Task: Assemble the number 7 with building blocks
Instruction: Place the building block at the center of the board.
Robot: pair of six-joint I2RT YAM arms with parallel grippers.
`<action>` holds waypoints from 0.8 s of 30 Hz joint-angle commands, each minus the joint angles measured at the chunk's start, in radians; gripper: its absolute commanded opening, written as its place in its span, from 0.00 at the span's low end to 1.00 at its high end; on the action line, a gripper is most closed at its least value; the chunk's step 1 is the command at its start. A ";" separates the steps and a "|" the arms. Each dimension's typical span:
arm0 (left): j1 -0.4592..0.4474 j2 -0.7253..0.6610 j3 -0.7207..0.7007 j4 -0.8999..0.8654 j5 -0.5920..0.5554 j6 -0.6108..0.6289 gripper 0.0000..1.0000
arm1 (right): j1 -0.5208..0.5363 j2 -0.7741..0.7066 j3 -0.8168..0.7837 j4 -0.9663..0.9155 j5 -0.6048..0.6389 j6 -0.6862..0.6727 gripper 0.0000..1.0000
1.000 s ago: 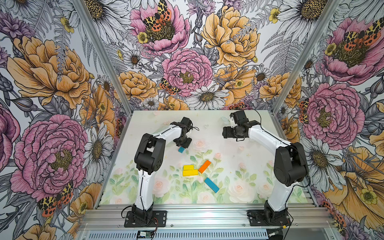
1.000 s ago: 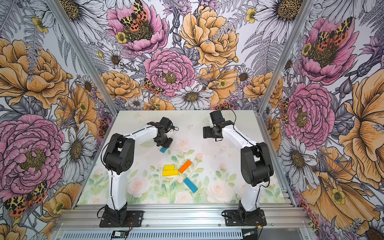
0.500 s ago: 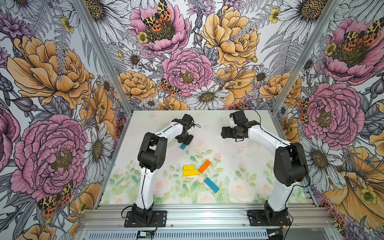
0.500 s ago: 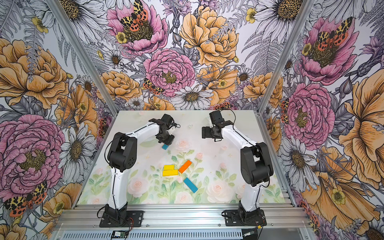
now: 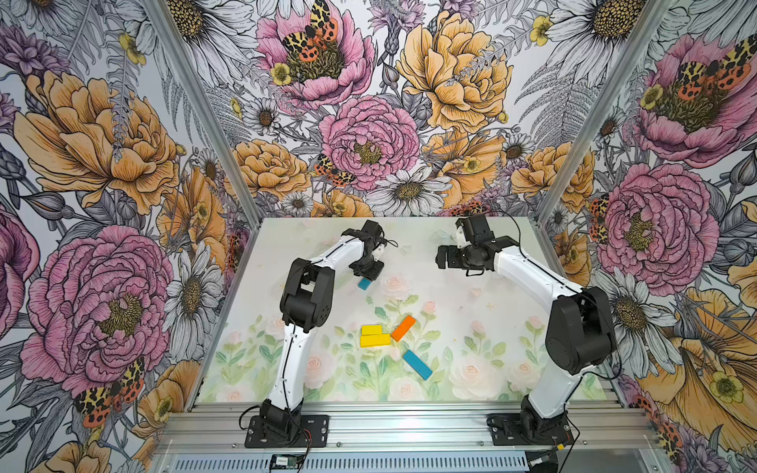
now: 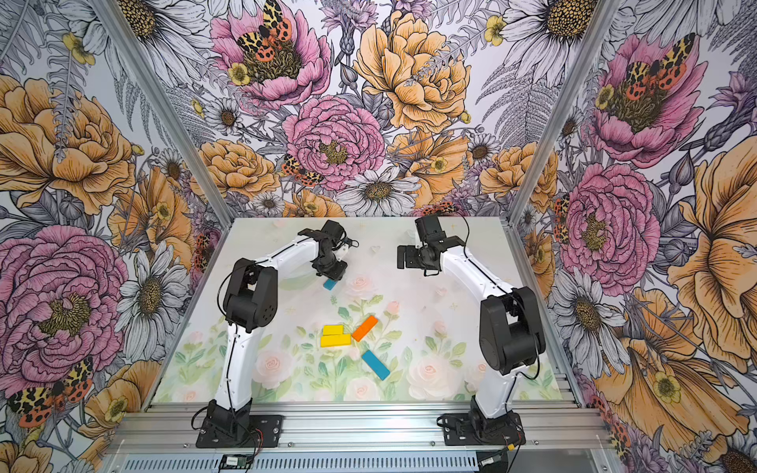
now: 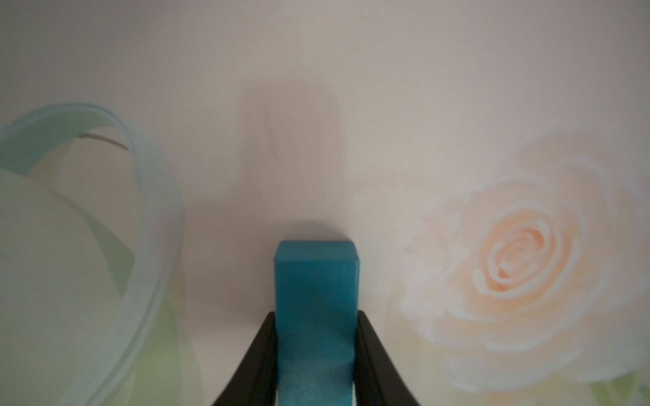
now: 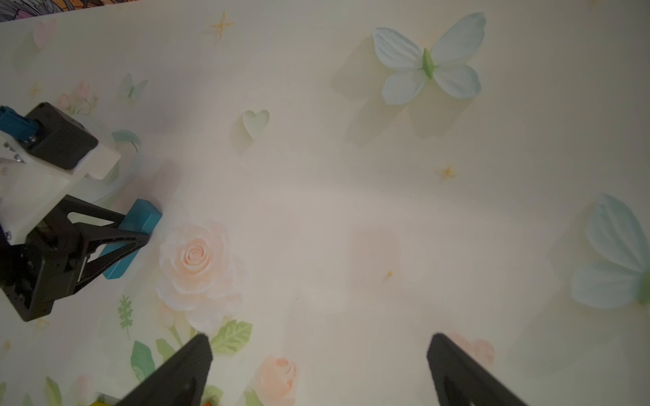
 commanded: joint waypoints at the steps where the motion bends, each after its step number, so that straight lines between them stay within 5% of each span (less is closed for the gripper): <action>1: 0.011 0.014 0.023 -0.023 0.031 0.016 0.19 | 0.009 -0.022 -0.006 -0.002 0.025 0.004 0.99; 8: 0.011 0.007 0.009 -0.029 0.033 0.017 0.24 | 0.011 -0.007 -0.005 -0.002 0.019 0.001 0.99; 15: 0.016 0.006 0.032 -0.029 0.060 -0.012 0.42 | 0.015 -0.032 -0.014 -0.001 0.038 0.002 0.99; 24: 0.021 -0.041 0.029 -0.030 0.064 -0.044 0.53 | 0.033 0.008 -0.027 0.010 0.041 0.014 0.99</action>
